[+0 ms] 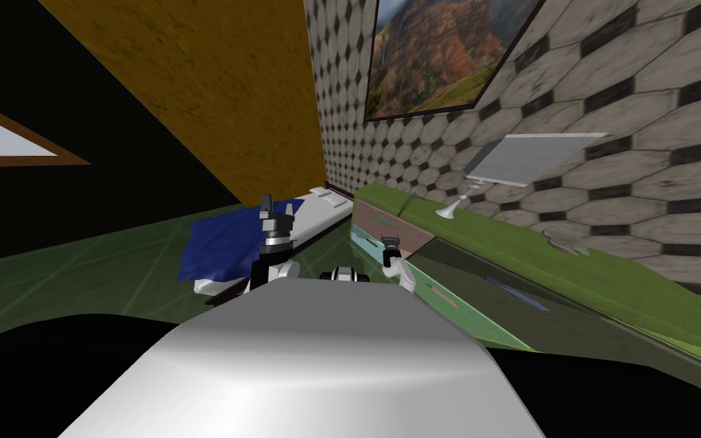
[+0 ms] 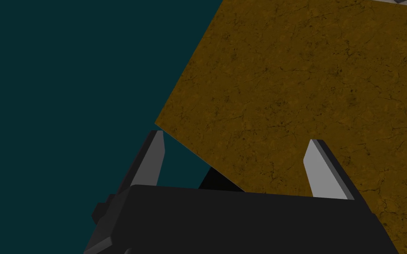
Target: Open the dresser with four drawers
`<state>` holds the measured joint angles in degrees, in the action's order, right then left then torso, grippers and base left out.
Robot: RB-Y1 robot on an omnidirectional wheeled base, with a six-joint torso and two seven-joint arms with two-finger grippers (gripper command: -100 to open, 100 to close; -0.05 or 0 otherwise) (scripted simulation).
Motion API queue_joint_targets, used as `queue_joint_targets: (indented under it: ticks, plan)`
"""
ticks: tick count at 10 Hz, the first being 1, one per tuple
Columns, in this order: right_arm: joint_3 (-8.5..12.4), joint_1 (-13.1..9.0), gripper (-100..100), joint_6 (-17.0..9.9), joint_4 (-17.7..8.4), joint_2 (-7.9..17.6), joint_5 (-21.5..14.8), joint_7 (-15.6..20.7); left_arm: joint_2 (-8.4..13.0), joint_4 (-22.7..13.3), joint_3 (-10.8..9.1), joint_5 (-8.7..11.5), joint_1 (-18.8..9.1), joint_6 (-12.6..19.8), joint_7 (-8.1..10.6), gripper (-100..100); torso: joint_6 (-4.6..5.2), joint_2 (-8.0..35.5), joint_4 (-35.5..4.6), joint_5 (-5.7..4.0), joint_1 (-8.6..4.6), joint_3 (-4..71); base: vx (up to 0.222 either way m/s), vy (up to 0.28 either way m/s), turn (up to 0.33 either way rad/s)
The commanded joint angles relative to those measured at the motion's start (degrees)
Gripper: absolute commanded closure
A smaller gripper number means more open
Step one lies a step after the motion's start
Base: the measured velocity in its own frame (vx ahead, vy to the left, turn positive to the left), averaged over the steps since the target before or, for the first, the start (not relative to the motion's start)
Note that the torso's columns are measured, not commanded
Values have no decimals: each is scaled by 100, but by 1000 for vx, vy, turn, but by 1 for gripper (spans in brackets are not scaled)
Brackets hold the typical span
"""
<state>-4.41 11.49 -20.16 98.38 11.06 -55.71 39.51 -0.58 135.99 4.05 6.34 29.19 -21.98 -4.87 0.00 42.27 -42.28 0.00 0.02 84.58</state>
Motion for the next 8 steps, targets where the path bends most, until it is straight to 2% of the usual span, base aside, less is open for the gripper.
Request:
queue_joint_targets:
  ticks: [1, 2, 4, 5, 6, 8]
  plan:
    - [-8, -144, -100, -325, -331, 12, -413, 295, 0, 0, 0, 0, 0, 0, 0, 0, 1, 3, 0, 1, 2, -1, 60, 41, 28]
    - [-12, -233, -100, -485, -511, 37, -595, 467, 0, 0, 0, 0, 0, 0, 0, 0, 0, 3, -1, 0, -1, -1, 84, 73, 38]
    - [-12, -233, -100, -524, -543, 37, -715, 476, 0, 0, 0, 0, 0, 0, 0, 0, 1, -2, 1, 1, 0, 2, 65, 41, 4]
    - [-16, -319, -100, -717, -749, 68, -923, 651, 0, 0, 0, 0, 0, 0, 0, 0, 1, 11, -2, -3, -14, -5, 46, 25, 18]
    - [-16, -319, -100, -717, -749, 68, -971, 651, 0, 0, 0, 0, 0, 0, 0, 0, 0, 9, -3, -3, -10, -6, 46, 25, 18]
    - [-23, -482, -100, -1074, -1136, 144, -1415, 979, 0, 0, 0, 0, 0, 0, 0, 0, 0, -2, 0, 1, 3, 1, 70, 50, 30]
